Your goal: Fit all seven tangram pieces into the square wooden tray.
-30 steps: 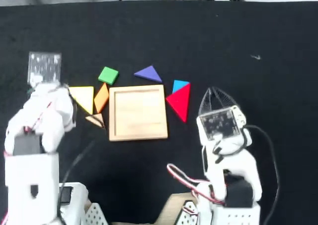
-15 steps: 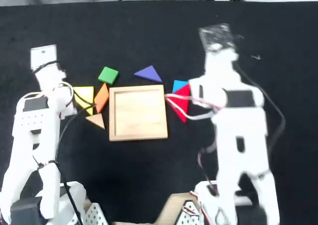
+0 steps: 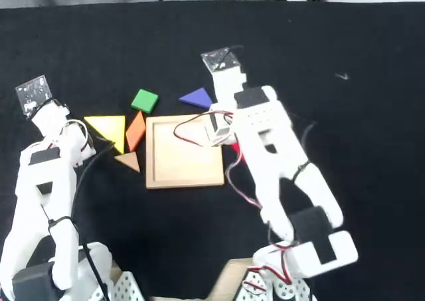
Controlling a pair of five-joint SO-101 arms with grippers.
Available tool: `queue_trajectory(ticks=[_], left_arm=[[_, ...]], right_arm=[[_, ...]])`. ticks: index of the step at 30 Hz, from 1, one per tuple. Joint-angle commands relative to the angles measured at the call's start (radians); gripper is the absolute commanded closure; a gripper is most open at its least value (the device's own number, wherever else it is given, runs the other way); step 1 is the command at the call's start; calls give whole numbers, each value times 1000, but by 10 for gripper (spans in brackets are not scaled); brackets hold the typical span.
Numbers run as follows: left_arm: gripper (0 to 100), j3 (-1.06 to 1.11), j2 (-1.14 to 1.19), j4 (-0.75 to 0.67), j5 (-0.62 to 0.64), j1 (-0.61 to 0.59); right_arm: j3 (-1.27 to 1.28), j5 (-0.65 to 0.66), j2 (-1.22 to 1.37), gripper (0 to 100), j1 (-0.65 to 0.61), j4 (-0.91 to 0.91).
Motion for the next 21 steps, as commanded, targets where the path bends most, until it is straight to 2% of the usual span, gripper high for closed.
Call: queue_trajectory(ticks=[1, 4, 16, 21], left_arm=[[970, -7, -8, -21, 5, -4], [970, -5, -8, -21, 2, 8], [970, -5, -8, -17, 0, 18], [970, -5, -6, -17, 0, 19]], right_arm=[[-64, -138, 18, 768, -12, -55], [-62, -203, 28, 732, -14, -109], [-64, -244, 58, 727, 35, -222], [-154, -249, 209, 727, 64, -155]])
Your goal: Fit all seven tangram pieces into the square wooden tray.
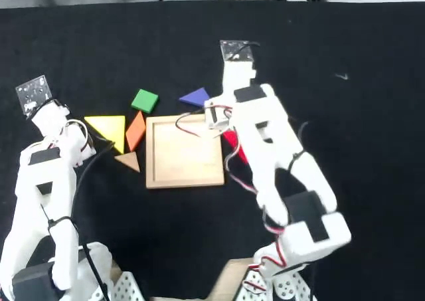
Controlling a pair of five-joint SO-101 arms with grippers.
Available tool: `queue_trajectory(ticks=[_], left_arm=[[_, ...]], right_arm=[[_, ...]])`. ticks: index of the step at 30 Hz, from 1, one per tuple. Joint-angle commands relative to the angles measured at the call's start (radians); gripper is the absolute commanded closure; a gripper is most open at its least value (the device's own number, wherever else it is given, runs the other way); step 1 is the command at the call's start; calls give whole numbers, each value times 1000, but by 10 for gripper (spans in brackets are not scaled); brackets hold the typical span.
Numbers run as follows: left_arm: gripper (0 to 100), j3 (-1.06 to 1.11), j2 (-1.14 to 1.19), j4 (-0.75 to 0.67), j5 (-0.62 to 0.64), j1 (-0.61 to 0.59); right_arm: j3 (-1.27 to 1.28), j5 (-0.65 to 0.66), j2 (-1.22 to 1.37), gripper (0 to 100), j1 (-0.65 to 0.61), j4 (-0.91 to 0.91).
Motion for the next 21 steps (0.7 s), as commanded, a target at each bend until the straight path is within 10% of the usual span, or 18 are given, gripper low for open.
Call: queue_trajectory(ticks=[1, 21], left_arm=[[970, -5, -6, -17, 0, 19], [970, -5, -6, -17, 0, 19]], right_arm=[[-143, -14, 107, 727, 41, 71], [-286, -18, 219, 726, 9, 180]])
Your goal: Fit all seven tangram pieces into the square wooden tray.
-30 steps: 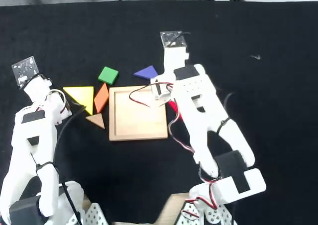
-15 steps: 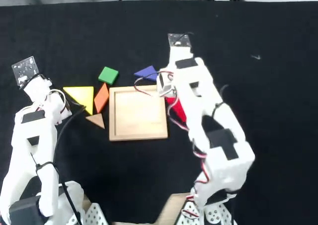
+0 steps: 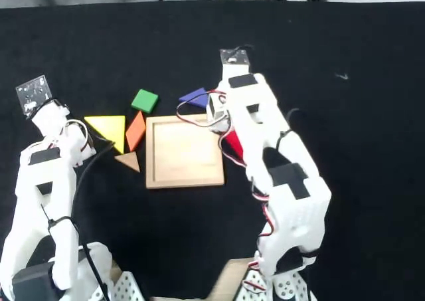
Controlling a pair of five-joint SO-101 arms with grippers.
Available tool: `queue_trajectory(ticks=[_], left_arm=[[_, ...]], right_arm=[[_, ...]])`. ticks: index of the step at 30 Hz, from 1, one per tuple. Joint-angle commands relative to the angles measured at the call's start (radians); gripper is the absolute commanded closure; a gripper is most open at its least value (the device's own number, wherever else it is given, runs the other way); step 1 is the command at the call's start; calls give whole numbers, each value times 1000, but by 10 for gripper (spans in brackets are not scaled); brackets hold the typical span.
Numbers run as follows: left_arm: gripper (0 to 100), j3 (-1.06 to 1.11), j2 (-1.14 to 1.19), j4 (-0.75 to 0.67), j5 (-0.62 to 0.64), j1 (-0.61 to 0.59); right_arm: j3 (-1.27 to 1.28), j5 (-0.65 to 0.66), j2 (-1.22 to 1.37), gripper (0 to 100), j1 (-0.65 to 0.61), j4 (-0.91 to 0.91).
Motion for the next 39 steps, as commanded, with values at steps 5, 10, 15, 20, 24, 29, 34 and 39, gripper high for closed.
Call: queue_trajectory(ticks=[5, 10, 15, 20, 24, 29, 34, 39], left_arm=[[970, -5, -6, -17, 0, 19], [970, -5, -6, -17, 0, 19], [970, -5, -6, -17, 0, 19], [970, -5, -6, -17, 0, 19], [970, -5, -6, -17, 0, 19], [970, -5, -6, -17, 0, 19], [970, -5, -3, -21, 0, 19], [970, -5, -2, -21, 0, 19]], right_arm=[[-50, -12, -31, 727, -9, 12], [-87, -25, 61, 727, -6, 0], [-113, -40, 104, 727, -5, -2], [-108, -43, 111, 727, 21, -2], [-105, -40, 111, 727, 91, 5], [-104, -37, 111, 727, 170, 8], [-113, 12, 104, 727, 195, 44], [-104, 26, 76, 740, 193, 49]])
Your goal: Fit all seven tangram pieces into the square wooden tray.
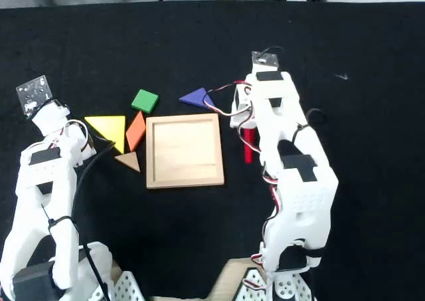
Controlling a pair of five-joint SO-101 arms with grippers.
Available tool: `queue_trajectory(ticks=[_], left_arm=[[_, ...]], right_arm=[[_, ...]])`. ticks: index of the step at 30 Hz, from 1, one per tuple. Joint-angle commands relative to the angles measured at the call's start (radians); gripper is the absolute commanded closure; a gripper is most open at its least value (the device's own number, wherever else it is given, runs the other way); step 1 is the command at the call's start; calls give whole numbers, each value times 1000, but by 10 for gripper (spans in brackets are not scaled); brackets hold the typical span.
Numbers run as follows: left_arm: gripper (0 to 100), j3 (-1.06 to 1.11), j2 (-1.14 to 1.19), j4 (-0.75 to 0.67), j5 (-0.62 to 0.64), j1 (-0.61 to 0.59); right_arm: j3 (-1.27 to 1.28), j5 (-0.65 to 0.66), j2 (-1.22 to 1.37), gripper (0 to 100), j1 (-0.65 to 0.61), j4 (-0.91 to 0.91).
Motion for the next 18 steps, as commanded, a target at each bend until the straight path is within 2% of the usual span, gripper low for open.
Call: queue_trajectory(ticks=[1, 6, 12, 18], left_arm=[[970, -5, -2, -21, 0, 19], [970, -5, 0, -21, 0, 19], [970, -5, 0, -21, 0, 19], [970, -5, 2, -21, 0, 19]], right_arm=[[-22, 15, -56, 756, 31, 15], [-30, 68, -139, 789, 26, 61], [-27, 71, -200, 799, 32, 120], [-41, 72, -205, 952, 26, 143]])
